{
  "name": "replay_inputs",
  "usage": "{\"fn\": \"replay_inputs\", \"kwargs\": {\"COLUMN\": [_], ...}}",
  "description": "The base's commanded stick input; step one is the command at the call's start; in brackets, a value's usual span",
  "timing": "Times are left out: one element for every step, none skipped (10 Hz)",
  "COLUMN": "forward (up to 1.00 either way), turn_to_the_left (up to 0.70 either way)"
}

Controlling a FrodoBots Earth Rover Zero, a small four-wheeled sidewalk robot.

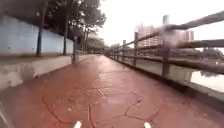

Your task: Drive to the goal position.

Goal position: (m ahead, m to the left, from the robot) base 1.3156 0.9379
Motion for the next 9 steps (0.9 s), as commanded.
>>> {"fn": "replay_inputs", "kwargs": {"forward": [0.5, 0.5, 0.5, 0.5, 0.5, 0.5, 0.5, 0.5, 0.5], "turn_to_the_left": [0.0, 0.0, 0.0, 0.0, 0.0, 0.0, 0.0, 0.0, 0.0]}}
